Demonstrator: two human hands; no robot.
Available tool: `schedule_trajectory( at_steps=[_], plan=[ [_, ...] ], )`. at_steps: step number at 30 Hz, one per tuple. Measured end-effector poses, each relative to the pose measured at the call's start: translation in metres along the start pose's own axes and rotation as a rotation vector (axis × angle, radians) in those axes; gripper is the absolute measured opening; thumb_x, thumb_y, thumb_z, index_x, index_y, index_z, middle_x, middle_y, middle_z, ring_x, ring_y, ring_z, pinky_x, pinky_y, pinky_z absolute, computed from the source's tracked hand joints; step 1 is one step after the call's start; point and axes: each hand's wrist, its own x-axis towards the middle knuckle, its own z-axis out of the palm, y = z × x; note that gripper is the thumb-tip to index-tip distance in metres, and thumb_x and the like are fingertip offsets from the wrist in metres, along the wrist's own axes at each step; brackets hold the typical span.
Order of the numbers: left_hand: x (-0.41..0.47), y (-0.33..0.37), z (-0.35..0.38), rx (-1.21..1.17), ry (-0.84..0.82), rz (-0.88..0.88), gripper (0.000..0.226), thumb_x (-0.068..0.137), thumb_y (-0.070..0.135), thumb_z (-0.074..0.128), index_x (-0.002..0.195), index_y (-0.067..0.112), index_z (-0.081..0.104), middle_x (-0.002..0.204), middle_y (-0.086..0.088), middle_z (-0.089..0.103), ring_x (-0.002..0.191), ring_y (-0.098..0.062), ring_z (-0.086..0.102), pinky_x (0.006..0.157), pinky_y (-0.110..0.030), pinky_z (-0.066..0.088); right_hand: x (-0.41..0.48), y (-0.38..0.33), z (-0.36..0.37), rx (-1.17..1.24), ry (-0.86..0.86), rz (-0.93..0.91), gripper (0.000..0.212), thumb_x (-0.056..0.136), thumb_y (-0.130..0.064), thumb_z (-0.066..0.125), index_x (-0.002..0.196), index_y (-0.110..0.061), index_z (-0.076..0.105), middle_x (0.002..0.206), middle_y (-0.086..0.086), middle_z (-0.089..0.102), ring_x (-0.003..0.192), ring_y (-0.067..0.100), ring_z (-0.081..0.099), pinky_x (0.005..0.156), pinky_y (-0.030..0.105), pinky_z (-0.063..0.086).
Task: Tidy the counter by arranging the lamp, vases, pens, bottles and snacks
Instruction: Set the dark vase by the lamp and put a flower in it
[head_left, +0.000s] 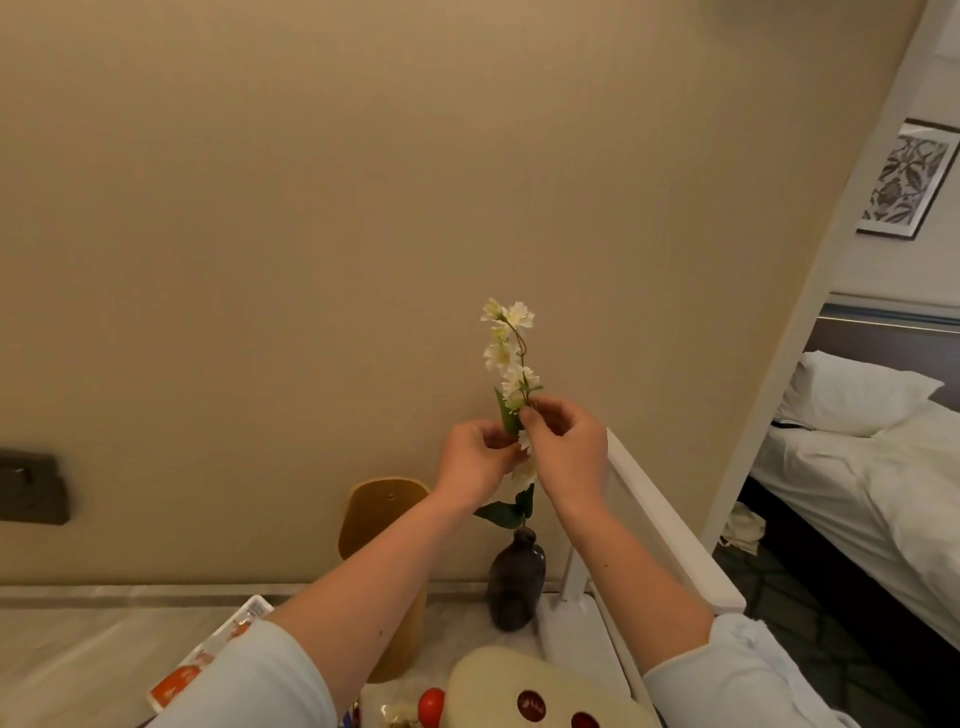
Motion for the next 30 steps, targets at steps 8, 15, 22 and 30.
schedule_trajectory(
  at_steps=[8,15,22,30],
  plan=[
    [-0.001,-0.026,0.006,0.031,-0.035,-0.039,0.013,0.082,0.005,0.071,0.082,0.019,0.072,0.070,0.008,0.069,0.063,0.000,0.064,0.061,-0.015,0.049,0.000,0.032,0.001,-0.037,-0.002,0.070,0.014,0.089,-0.018,0.066,0.101,-0.026,0.069,0.087,-0.018,0.066,0.083,-0.005,0.061,0.063,0.008,0.042],
    [0.002,-0.040,0.011,0.047,-0.037,-0.055,0.021,0.079,0.004,0.074,0.072,0.022,0.070,0.066,0.007,0.069,0.059,-0.001,0.064,0.057,-0.017,0.048,0.003,0.051,0.001,-0.027,-0.024,0.092,0.015,0.088,-0.014,0.067,0.096,-0.026,0.070,0.087,-0.014,0.069,0.085,-0.001,0.064,0.070,0.012,0.046],
    [0.001,-0.059,0.016,0.128,-0.041,-0.080,0.022,0.078,0.009,0.076,0.067,0.027,0.070,0.068,0.008,0.070,0.068,-0.007,0.067,0.066,-0.025,0.051,0.004,0.074,0.001,-0.066,-0.054,0.158,0.018,0.090,-0.016,0.066,0.107,-0.019,0.070,0.089,-0.014,0.066,0.087,0.002,0.063,0.075,0.016,0.047],
    [-0.001,-0.079,0.021,0.270,-0.081,-0.136,0.031,0.082,0.016,0.072,0.054,0.023,0.061,0.054,0.008,0.058,0.055,-0.006,0.050,0.059,-0.027,0.040,0.002,0.097,-0.001,-0.102,-0.067,0.275,0.013,0.087,-0.018,0.068,0.099,-0.017,0.068,0.094,-0.002,0.071,0.091,0.014,0.067,0.085,0.036,0.055]
  ],
)
